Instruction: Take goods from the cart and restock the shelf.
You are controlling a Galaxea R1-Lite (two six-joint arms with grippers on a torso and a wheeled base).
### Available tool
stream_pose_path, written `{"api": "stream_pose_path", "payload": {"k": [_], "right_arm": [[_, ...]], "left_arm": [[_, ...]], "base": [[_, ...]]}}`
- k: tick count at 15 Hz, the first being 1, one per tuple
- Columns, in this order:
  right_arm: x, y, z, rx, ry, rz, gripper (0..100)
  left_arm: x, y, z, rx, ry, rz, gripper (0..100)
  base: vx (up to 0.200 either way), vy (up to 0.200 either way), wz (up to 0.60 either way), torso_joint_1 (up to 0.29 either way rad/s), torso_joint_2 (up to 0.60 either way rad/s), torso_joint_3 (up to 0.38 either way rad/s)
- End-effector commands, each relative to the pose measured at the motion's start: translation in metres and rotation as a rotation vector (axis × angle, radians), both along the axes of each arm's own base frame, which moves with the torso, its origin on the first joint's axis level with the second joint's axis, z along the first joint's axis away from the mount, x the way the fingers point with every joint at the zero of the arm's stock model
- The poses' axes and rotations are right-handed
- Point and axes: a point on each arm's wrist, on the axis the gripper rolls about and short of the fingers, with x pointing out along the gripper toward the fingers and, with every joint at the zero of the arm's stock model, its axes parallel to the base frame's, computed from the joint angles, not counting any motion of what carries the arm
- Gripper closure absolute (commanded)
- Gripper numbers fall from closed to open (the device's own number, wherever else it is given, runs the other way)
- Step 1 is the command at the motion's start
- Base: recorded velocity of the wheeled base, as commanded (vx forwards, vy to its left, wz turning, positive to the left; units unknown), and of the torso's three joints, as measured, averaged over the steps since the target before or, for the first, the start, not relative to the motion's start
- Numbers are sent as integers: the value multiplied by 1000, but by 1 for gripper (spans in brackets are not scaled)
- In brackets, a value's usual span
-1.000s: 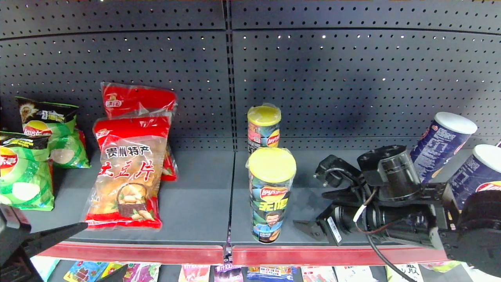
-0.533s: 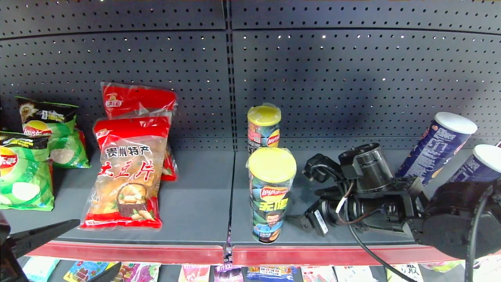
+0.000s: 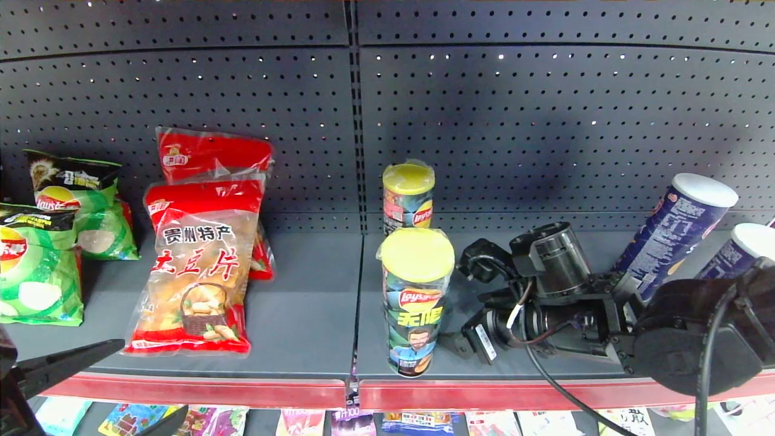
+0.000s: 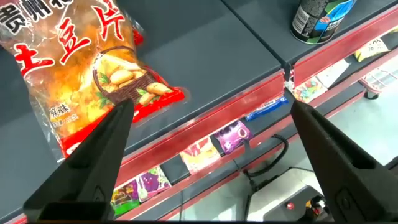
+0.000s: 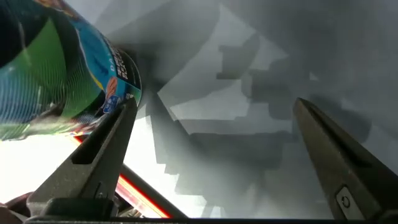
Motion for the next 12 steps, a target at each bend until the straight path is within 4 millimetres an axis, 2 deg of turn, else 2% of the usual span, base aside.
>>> {"api": "stream_pose_path", "payload": {"k": [1,12], "right_arm": [[0,1,0,1,0,5,0],[-1,9,-1,16,10,8,0]], "left_arm": [[2,-1,-1,3,9,-1,0],[1,-1,-2,2,13,-3,0]], "base": [[0,0,0,0,0,0],[0,0,0,0,0,0]]}}
